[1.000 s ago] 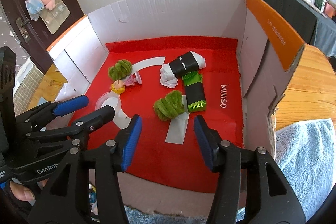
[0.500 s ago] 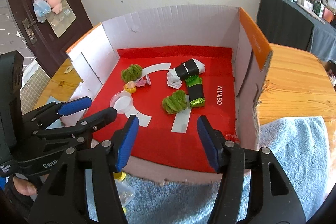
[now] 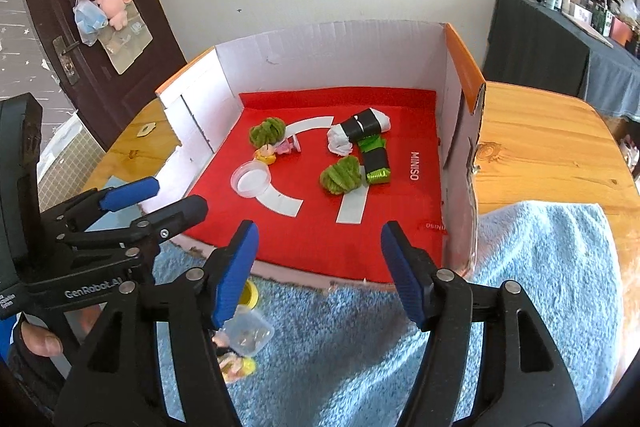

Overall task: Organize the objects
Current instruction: 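Withdraw both open tools from the box back over the towel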

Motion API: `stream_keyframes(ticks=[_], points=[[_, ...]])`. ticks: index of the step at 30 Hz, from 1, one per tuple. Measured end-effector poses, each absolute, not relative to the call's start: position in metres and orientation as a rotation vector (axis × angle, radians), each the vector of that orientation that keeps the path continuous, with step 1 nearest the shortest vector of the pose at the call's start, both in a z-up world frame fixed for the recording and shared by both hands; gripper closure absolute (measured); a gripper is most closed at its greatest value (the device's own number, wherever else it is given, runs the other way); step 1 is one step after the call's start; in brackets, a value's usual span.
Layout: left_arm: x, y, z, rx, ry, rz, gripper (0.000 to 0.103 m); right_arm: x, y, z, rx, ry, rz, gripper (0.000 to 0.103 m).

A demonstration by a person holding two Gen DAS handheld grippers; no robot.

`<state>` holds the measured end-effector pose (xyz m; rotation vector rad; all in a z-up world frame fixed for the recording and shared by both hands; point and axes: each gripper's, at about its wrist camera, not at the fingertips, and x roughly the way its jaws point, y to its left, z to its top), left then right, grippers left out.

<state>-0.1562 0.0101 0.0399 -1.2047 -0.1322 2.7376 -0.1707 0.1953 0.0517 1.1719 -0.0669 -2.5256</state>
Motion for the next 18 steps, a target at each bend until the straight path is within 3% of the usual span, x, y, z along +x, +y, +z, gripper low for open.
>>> stream_keyframes(ticks=[2,13,18], points=[[-0.152,0.009,0.041,-1.199,-0.132,2.743,0.017,-0.166,0.195,0.053,1.165,-0.064,-2.528,0.031],[-0.130,0.002,0.042,-1.207,-0.140,2.745,0.012,-0.144,0.194,0.057,1.148,-0.057,-2.535,0.024],[-0.120,-0.001,0.041,-1.208,-0.150,2.751,0.005,-0.133,0.195,0.056,1.148,-0.057,-2.543,0.020]])
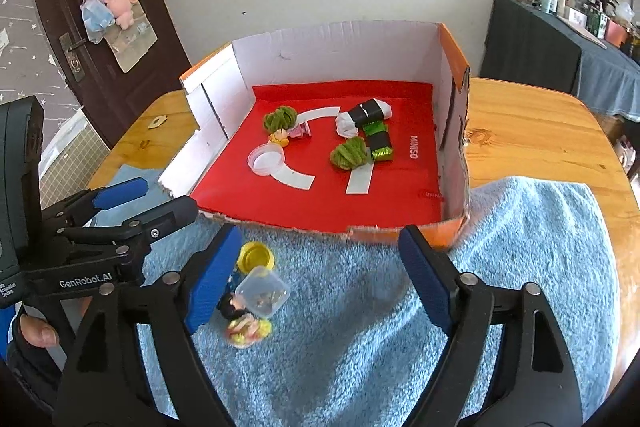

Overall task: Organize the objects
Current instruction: 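Withdraw both open tools from the box back over the towel, then grasp the clear plastic container with the right tool while the left tool grasps the blue figurine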

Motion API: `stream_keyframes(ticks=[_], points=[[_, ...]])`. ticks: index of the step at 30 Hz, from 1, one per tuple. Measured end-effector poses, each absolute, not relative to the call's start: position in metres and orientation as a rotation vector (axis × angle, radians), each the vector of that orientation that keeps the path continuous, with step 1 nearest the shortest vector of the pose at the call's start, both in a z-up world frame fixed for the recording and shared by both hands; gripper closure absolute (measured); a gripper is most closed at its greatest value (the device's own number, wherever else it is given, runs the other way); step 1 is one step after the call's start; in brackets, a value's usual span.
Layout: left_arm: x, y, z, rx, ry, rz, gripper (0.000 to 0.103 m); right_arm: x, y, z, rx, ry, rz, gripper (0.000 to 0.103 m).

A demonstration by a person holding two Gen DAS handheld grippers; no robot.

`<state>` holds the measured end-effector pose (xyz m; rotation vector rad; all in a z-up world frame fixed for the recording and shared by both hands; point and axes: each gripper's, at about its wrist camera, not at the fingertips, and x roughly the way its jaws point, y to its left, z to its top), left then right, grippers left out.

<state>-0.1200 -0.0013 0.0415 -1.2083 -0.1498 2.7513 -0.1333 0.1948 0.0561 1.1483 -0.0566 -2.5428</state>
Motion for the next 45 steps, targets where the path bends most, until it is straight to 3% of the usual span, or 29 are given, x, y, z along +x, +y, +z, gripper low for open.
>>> stream_keyframes(ticks=[45], points=[[-0.081,0.014,-0.007,-1.342,-0.137,2.671,0.003,-0.095,0.205,0.018,1.242,-0.061,-2.543,0.019]])
